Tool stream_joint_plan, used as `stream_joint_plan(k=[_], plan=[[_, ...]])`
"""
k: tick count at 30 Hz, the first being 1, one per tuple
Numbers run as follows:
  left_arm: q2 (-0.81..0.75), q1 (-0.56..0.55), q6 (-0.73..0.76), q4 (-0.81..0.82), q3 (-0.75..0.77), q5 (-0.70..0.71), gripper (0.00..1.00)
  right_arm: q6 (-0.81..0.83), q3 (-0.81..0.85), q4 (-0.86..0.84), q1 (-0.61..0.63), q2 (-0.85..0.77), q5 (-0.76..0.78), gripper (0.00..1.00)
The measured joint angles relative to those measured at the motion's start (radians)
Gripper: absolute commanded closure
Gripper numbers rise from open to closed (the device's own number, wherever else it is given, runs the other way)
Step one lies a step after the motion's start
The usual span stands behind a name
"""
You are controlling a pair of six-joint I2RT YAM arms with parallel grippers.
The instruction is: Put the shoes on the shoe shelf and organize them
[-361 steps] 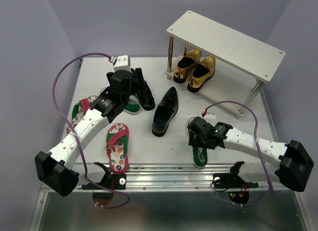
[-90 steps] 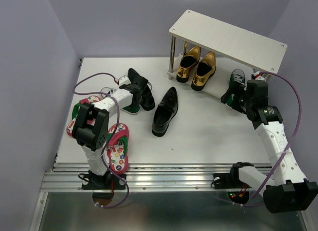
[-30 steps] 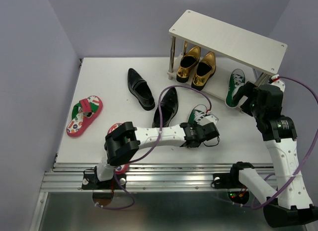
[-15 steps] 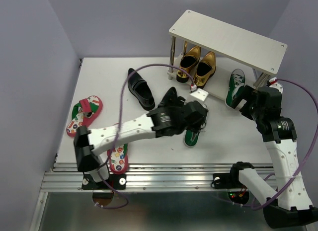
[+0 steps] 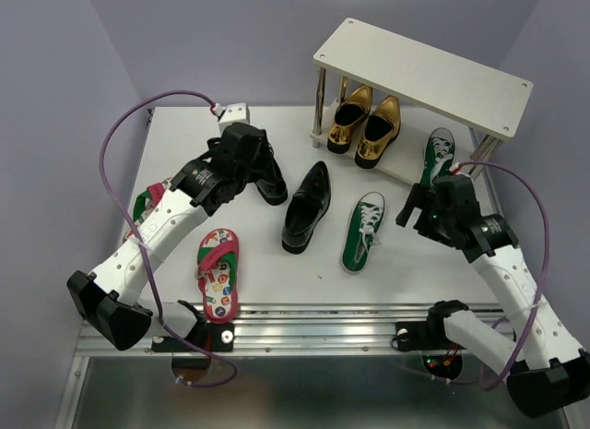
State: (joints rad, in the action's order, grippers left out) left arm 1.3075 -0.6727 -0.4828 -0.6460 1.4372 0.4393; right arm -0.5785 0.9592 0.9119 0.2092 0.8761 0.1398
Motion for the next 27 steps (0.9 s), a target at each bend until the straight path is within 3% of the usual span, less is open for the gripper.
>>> stream_joint_plan(k=[7,10,13,16,19,24,26,27], plan=[[0.000,0.119,-0.034,0.012,-0.044,-0.019,0.20,-0.205,-0.032,-0.031,0.492,0.149,0.149,0.00],[-0.004,0.125,-0.040,0.024,-0.064,-0.026,0.20,-0.285,-0.052,-0.059,0.631,0.240,0.189,0.03],[-0.009,0.126,-0.043,0.031,-0.079,-0.035,0.20,-0.348,-0.059,-0.071,0.698,0.308,0.225,0.10],[-0.010,0.132,-0.042,0.036,-0.087,-0.043,0.20,-0.394,-0.060,-0.093,0.726,0.366,0.252,0.27],[-0.010,0.138,-0.042,0.038,-0.088,-0.045,0.20,-0.424,-0.079,-0.121,0.728,0.397,0.280,0.34],[-0.011,0.148,-0.037,0.061,-0.100,-0.047,0.20,-0.454,-0.095,-0.156,0.728,0.446,0.302,0.35],[-0.011,0.152,-0.033,0.065,-0.105,-0.050,0.20,-0.463,-0.098,-0.173,0.728,0.470,0.303,0.40],[-0.011,0.154,-0.031,0.068,-0.107,-0.051,0.20,-0.470,-0.105,-0.187,0.728,0.488,0.306,0.47]])
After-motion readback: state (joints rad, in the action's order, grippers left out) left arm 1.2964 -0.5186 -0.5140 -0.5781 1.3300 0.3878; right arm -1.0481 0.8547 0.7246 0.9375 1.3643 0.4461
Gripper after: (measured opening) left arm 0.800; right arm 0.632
